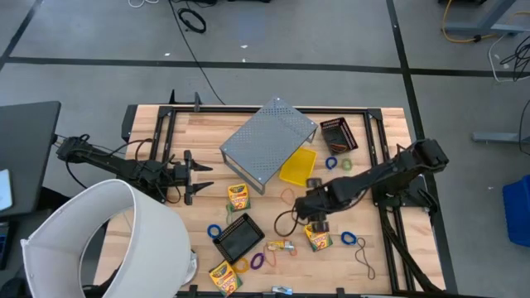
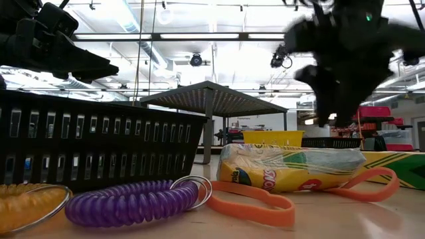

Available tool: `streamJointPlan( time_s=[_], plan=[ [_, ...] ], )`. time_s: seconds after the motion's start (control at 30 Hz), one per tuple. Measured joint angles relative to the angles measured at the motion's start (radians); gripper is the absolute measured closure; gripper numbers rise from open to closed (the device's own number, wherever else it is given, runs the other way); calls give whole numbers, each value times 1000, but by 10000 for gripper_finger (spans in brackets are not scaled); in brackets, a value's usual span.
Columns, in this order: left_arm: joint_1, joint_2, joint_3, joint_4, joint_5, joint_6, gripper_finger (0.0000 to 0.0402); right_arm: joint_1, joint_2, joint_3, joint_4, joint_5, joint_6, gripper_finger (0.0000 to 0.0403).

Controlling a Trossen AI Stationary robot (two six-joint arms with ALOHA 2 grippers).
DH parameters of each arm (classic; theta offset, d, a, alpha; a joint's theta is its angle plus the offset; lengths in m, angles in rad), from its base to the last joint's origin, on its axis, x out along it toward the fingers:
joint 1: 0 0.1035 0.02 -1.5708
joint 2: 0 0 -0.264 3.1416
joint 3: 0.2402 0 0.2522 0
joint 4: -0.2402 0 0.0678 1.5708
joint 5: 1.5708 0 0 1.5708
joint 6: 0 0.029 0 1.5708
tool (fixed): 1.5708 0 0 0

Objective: Pick & Place Office Desk Supplies
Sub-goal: Put the orange rubber band into the top black bin

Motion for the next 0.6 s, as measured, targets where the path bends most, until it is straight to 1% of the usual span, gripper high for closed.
streamJointPlan(
  time_s=[0.1, 0.23, 0.4, 0.6],
  plan=[
    [0, 0, 0, 0, 0, 0, 174, 9, 6, 0, 126, 1, -43, 220],
    [0, 0, 0, 1, 0, 1, 174, -4, 44, 0, 204, 1, -93, 220],
    [0, 0, 0, 6, 0, 3, 174, -48, 111, 0, 247, 2, -152, 220],
    [0, 0, 0, 11, 0, 4, 174, -102, 157, 0, 262, 8, -213, 220]
  ],
)
